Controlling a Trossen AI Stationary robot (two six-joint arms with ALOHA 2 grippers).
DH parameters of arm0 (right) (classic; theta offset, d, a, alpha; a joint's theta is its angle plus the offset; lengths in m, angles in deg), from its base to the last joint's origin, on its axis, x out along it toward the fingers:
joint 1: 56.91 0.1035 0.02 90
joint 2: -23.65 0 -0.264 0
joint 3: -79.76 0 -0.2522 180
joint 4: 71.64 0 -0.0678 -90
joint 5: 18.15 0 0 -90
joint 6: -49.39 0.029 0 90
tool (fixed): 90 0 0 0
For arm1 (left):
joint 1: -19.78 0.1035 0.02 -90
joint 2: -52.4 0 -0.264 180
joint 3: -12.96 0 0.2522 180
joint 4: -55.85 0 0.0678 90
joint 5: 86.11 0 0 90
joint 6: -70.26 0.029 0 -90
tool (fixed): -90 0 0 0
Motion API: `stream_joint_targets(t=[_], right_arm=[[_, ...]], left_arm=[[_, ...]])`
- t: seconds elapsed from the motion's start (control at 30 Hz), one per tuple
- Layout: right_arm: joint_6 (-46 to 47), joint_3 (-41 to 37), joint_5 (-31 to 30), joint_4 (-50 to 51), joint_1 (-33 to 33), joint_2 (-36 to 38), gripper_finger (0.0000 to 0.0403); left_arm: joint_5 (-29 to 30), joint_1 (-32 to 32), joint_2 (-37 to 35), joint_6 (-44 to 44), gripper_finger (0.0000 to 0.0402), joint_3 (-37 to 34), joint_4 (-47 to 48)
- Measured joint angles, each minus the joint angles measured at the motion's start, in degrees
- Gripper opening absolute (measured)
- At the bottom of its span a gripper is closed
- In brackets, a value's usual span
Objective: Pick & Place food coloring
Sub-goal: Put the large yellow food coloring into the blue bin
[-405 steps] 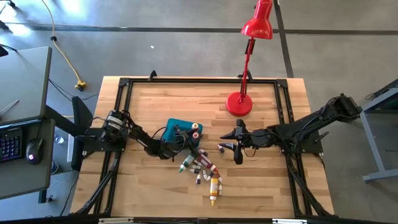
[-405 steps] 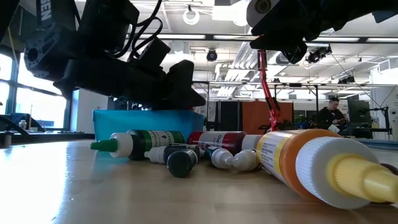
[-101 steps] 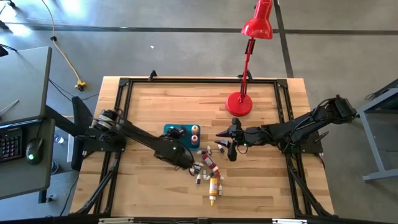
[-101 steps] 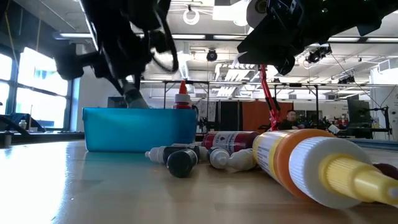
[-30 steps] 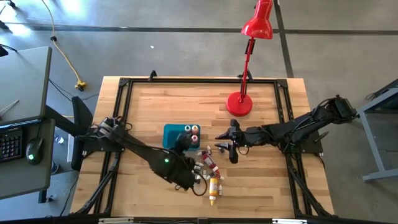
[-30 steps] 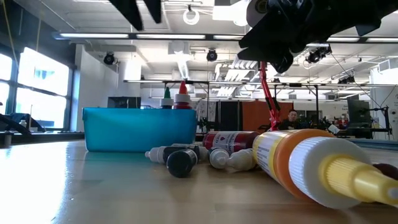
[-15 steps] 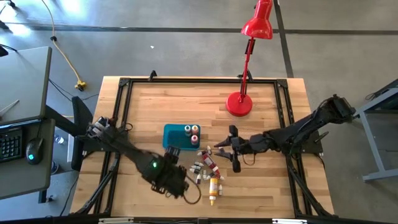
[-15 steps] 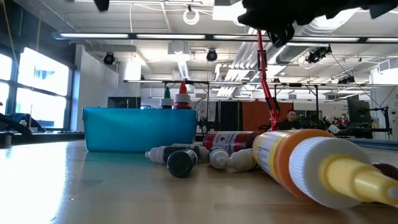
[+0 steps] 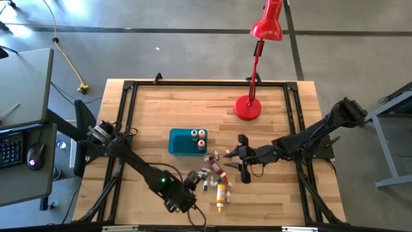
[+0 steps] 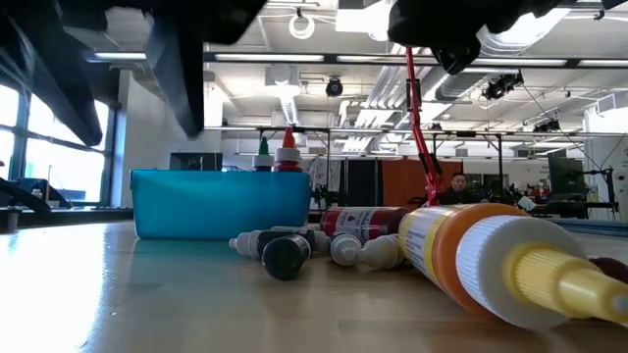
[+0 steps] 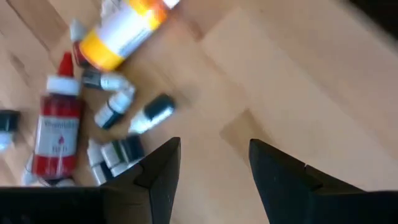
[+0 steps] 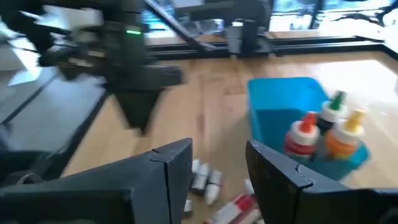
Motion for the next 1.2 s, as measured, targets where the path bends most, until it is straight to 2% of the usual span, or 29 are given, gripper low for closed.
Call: stream_joint_targets(t=[0.13, 0.23, 0.37, 0.5, 0.7, 0.9, 1.0, 1.1, 1.2], right_arm=[[-2.8, 0.0, 0.7, -3.5, 3.3, -2.2, 0.0140], [-7.2, 0.0, 2.5, -11.6, 5.3, -6.7, 0.0134], [-11.4, 4.2, 9.2, -18.1, 6.7, -13.2, 0.0129], [-11.4, 11.4, 13.6, -15.7, 8.8, -19.1, 0.0129], [-16.8, 21.6, 15.8, -6.8, 10.9, -26.4, 0.0129], [-18.1, 29.6, 10.7, 13.1, 11.1, -28.2, 0.0129], [-17.0, 30.9, 8.8, 18.6, 10.6, -29.0, 0.0129], [-20.5, 31.5, 5.9, 18.4, 10.3, -29.5, 0.0129], [-28.4, 31.5, 3.6, 16.4, 10.5, -29.4, 0.0129]], left_arm=[[0.0, 1.4, -0.2, -0.2, 0.0186, 0.0, 1.0], [0.0, 1.4, -1.5, -0.2, 0.0186, 0.0, 3.7], [0.2, 0.8, -4.5, -2.1, 0.0186, 0.0, 7.0], [1.1, 0.3, -9.3, -5.0, 0.0186, 0.0, 11.2], [3.3, -0.7, -17.0, -10.3, 0.0186, 0.0, 16.4], [3.5, -1.4, -21.4, -13.3, 0.0186, 0.1, 19.2], [4.2, -1.7, -22.3, -15.1, 0.0186, 0.1, 22.6], [5.2, -1.7, -22.4, -16.9, 0.0186, 0.0, 24.9], [4.4, -1.7, -22.6, -18.1, 0.0186, 0.0, 26.3]])
